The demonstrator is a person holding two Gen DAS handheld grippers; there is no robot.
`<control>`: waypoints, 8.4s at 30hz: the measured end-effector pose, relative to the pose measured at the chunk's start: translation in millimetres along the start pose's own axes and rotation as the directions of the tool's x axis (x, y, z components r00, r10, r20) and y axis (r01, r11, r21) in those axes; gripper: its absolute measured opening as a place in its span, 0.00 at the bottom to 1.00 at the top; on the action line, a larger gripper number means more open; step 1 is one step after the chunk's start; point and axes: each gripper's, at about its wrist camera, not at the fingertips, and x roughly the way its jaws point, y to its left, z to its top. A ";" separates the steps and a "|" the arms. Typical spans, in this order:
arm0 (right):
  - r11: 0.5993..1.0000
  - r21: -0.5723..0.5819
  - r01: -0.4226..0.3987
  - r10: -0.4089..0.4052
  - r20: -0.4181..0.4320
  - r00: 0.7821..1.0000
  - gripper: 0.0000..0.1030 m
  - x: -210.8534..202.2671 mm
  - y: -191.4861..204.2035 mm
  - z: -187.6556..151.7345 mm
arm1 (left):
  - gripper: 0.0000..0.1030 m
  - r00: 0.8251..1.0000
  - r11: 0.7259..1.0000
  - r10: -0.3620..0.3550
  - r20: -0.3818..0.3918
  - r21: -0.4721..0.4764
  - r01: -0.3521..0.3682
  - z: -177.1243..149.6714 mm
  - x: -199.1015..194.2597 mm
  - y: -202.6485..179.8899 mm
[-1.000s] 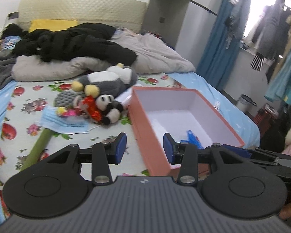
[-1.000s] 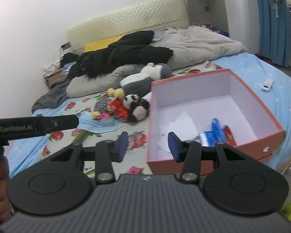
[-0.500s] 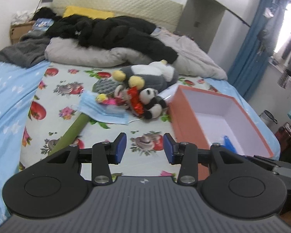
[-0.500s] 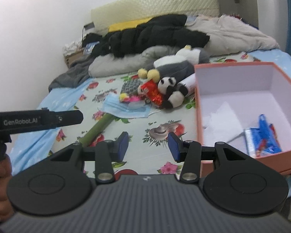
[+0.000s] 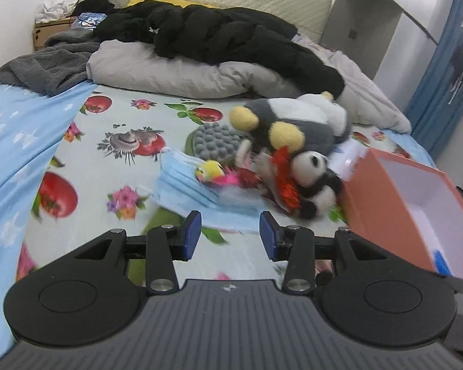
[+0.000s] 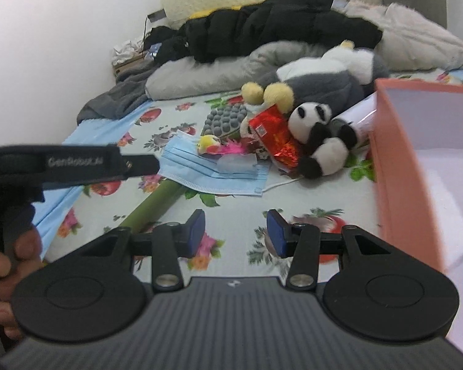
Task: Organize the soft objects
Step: 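Grasp the yellow chick toy with the left tool while the right tool grasps a clear plastic item, then lift the chick toy with the left tool while the right tool carries the clear item toward the box, then open the left tool over the pink box while the right tool releases the clear item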
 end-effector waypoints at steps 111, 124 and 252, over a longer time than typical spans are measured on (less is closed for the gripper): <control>0.923 -0.383 -0.031 -0.076 -0.260 0.963 0.31 12.4 4.4 -82.6 | 0.60 0.982 0.959 -0.052 -0.184 0.266 0.101 -139.0 -30.5 -1.4; 0.972 -0.235 -0.018 -0.048 -0.273 0.961 0.29 1.7 -2.7 -74.0 | 0.54 0.978 0.934 -0.068 -0.198 0.332 0.132 -142.6 -18.3 -3.2; 0.904 0.295 0.309 -0.284 -0.126 0.951 0.53 -124.5 -249.5 -3.1 | 0.49 0.895 0.909 -0.295 -0.334 0.191 0.370 -41.1 47.1 -314.5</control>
